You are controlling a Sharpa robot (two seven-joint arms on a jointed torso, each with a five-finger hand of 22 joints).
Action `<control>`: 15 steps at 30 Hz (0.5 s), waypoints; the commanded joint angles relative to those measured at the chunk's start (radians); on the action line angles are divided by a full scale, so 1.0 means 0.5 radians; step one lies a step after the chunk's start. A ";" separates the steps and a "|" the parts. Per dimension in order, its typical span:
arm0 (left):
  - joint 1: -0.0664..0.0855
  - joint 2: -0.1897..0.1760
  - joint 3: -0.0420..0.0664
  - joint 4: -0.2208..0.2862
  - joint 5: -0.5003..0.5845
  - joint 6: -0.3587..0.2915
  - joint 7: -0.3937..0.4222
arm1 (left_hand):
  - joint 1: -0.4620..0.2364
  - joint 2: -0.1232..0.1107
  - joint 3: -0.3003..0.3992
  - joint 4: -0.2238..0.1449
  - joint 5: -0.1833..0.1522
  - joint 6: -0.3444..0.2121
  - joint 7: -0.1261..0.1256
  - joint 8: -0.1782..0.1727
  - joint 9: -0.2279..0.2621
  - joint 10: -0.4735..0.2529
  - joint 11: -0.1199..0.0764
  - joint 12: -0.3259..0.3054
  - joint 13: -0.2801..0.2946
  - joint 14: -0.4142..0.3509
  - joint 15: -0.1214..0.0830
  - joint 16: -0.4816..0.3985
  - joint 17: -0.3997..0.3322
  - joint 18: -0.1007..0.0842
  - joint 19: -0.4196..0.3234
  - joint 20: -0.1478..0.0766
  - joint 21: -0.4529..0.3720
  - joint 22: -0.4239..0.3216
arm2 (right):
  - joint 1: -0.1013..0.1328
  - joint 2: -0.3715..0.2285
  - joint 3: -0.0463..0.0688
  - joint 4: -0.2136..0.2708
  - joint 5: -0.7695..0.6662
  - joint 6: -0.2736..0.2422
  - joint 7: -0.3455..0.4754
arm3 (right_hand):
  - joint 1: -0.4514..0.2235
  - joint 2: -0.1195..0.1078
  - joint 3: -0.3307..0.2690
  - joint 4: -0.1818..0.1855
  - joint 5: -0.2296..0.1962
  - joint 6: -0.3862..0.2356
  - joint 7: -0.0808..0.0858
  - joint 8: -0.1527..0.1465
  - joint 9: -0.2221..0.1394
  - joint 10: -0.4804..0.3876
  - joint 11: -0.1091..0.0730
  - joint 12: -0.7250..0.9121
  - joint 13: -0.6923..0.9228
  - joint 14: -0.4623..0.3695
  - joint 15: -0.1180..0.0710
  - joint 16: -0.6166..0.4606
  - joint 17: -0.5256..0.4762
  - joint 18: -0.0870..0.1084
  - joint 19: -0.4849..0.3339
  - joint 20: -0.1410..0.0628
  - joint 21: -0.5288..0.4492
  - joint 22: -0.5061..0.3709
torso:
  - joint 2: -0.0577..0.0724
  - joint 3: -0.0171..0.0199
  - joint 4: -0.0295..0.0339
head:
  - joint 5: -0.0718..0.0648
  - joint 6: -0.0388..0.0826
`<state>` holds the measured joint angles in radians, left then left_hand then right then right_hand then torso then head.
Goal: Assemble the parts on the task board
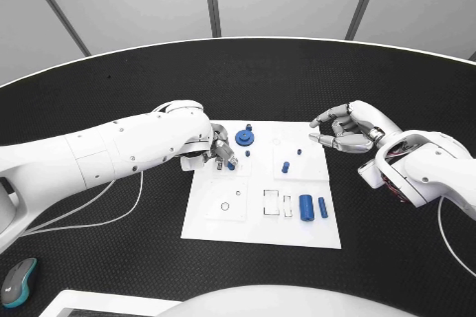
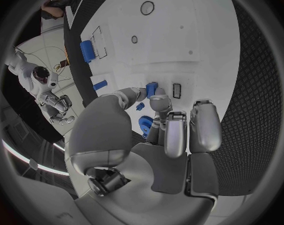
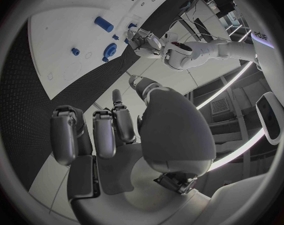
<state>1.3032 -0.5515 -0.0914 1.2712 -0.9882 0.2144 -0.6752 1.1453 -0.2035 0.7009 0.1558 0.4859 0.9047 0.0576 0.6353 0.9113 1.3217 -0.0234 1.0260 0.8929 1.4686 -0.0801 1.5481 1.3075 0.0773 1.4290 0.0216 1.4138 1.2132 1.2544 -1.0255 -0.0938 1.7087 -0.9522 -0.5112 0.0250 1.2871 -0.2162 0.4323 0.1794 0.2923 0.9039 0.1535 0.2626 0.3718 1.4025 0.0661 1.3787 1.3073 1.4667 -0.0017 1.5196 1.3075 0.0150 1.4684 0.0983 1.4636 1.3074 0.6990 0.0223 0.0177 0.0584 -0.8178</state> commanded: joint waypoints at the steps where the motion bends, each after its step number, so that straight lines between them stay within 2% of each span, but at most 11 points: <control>1: 0.000 0.004 0.000 -0.006 0.005 0.010 -0.005 | -0.007 0.015 0.234 -0.249 -0.006 0.000 -0.018 0.003 0.007 0.005 -0.011 -0.012 -0.005 0.182 -0.016 0.000 0.455 -0.015 0.014 -0.006 0.006 0.002 | 0.000 -0.001 0.000 0.001 0.000 0.001 0.000 | 0.023 0.003 0.014 0.003 0.011 -0.016 -0.001 0.013 0.002 0.008 0.001 0.006 0.159 0.157 -0.016 -0.006 0.324 0.029 0.106 -0.012 -0.007 0.361 | 0.001 -0.0002 0.001 | -0.005 0.002; 5: 0.000 0.010 0.000 -0.018 0.031 0.035 -0.019 | -0.027 0.016 0.196 -0.232 -0.016 -0.007 -0.023 0.001 0.015 0.009 -0.014 -0.020 -0.018 0.182 -0.018 0.000 0.455 -0.015 0.015 -0.008 0.005 0.003 | 0.000 -0.003 0.000 0.002 0.000 0.002 -0.001 | 0.023 0.003 0.014 0.003 0.011 -0.016 -0.001 0.013 0.002 0.008 0.001 0.006 0.159 0.157 -0.016 -0.006 0.324 0.029 0.106 -0.012 -0.007 0.361 | 0.001 -0.0007 0.001 | -0.008 -0.001; 15: 0.000 0.009 -0.001 -0.030 0.051 0.049 -0.047 | -0.169 -0.017 -0.059 -0.051 -0.023 0.032 -0.052 -0.033 0.010 0.002 -0.034 -0.041 -0.065 0.183 -0.033 0.000 0.456 -0.016 0.017 -0.019 -0.001 0.006 | 0.000 -0.006 0.000 0.004 0.000 -0.005 0.002 | 0.019 0.000 0.012 0.006 0.011 -0.019 0.000 0.013 0.002 0.003 0.002 0.000 0.154 0.156 -0.016 -0.010 0.319 0.030 0.103 -0.013 -0.013 0.357 | -0.001 -0.0009 0.002 | -0.008 -0.003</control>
<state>1.3031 -0.5466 -0.0917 1.2564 -0.9628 0.2402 -0.6981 1.0695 -0.2101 0.6833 0.1236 0.4790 0.9131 0.0297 0.6231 0.9175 1.3294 -0.0418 1.0070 0.8608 1.4649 -0.0909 1.5481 1.3074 0.0774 1.4356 0.0150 1.4138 1.2159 1.2544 -1.0283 -0.0938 1.7106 -0.9522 -0.5132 0.0260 1.2871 -0.2162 0.4352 0.1822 0.2923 0.9039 0.1535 0.2626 0.3716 1.4025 0.0661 1.3787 1.3074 1.4667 -0.0017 1.5196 1.3074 0.0149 1.4684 0.0983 1.4636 1.3074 0.6990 0.0217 0.0189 0.0537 -0.8195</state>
